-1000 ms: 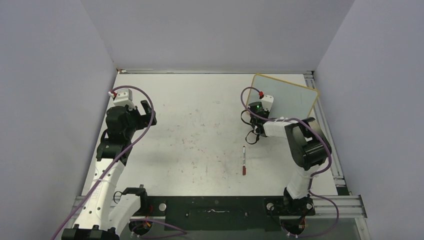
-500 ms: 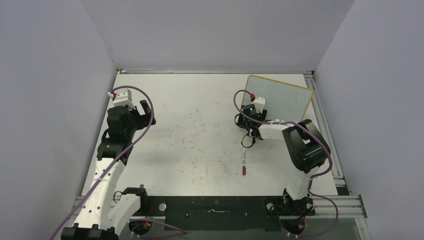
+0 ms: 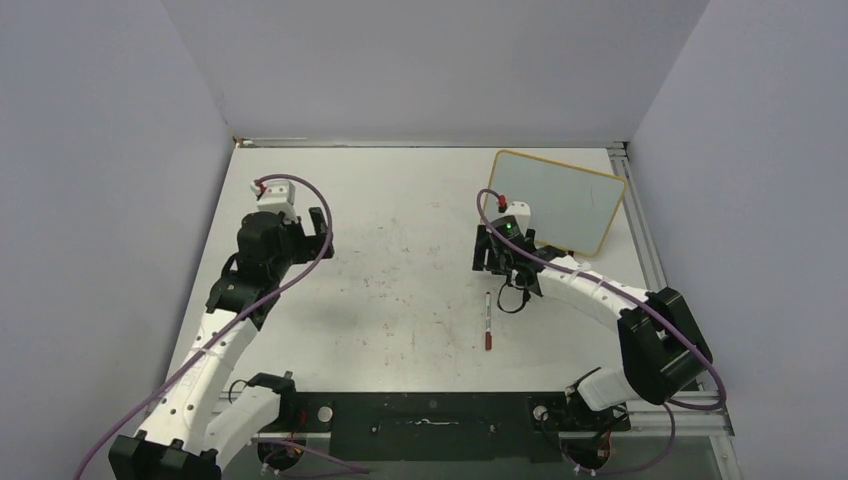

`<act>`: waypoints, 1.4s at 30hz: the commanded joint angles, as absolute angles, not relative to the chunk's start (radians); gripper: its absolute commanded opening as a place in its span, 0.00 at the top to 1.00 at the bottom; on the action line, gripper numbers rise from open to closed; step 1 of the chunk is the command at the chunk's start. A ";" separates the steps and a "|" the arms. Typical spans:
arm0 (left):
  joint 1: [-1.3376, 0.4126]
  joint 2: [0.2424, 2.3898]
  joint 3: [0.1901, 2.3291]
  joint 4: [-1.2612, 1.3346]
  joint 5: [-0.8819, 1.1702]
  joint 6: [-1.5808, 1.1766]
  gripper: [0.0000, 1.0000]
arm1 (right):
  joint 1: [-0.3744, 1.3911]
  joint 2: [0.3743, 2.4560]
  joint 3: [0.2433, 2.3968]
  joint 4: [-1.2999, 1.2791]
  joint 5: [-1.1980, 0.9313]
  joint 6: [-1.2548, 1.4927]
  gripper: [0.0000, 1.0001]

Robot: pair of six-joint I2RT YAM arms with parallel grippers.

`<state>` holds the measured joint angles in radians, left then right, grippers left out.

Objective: Write a sentence on the whiteboard
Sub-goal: Open the whiteboard marker at the center of the board.

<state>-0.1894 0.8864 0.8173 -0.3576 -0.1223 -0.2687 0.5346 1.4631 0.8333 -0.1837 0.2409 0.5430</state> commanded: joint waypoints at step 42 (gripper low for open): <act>-1.026 1.148 0.509 0.329 -0.131 -0.840 0.06 | 0.667 1.285 0.719 -0.181 -0.093 0.840 0.95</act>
